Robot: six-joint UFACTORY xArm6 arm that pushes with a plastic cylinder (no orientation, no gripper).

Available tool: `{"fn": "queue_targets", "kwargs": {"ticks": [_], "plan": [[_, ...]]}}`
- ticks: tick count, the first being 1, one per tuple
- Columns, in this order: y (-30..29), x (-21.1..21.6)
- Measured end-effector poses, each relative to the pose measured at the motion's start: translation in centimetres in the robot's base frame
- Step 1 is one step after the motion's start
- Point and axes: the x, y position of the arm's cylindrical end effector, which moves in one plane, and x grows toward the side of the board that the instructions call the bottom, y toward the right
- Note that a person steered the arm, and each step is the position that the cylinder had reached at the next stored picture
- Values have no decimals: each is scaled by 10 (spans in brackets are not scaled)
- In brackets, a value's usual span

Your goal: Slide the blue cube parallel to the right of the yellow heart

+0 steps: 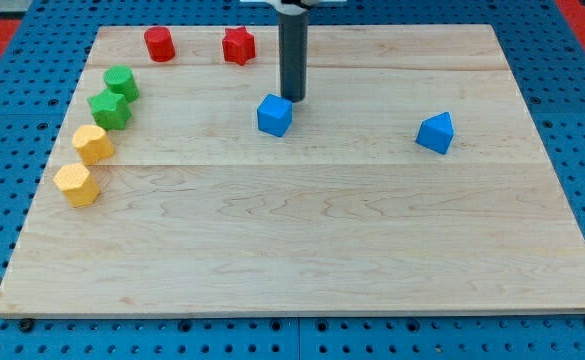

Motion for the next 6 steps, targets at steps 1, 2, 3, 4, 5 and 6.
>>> {"fn": "queue_targets", "kwargs": {"ticks": [1,2,3,4,5,6], "plan": [[-27,-1],[-7,54],[19,82],[0,74],[-41,67],[-21,125]]}}
